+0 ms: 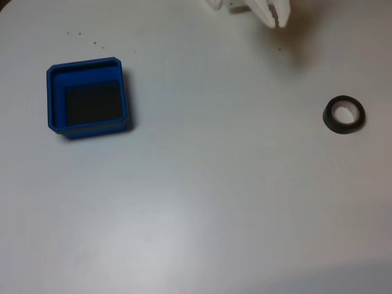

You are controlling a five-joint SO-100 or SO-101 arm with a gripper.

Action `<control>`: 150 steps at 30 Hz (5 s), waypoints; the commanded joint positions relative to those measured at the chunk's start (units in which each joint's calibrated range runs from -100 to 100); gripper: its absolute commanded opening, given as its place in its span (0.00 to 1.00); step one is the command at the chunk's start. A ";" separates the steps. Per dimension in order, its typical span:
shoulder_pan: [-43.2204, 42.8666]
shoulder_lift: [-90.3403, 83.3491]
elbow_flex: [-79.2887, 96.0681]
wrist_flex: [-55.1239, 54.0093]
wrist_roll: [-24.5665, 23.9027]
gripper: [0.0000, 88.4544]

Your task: Pick the black tape roll and drop it in the blue box

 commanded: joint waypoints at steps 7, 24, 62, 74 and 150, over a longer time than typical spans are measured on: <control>0.15 0.07 0.81 -0.79 -0.08 0.01; 0.15 0.07 0.81 -0.79 -0.08 0.01; 0.15 -0.02 0.81 -0.79 -0.08 0.01; 0.15 -0.02 0.81 -0.79 -0.52 0.01; -16.07 79.92 -60.38 20.33 -0.26 0.02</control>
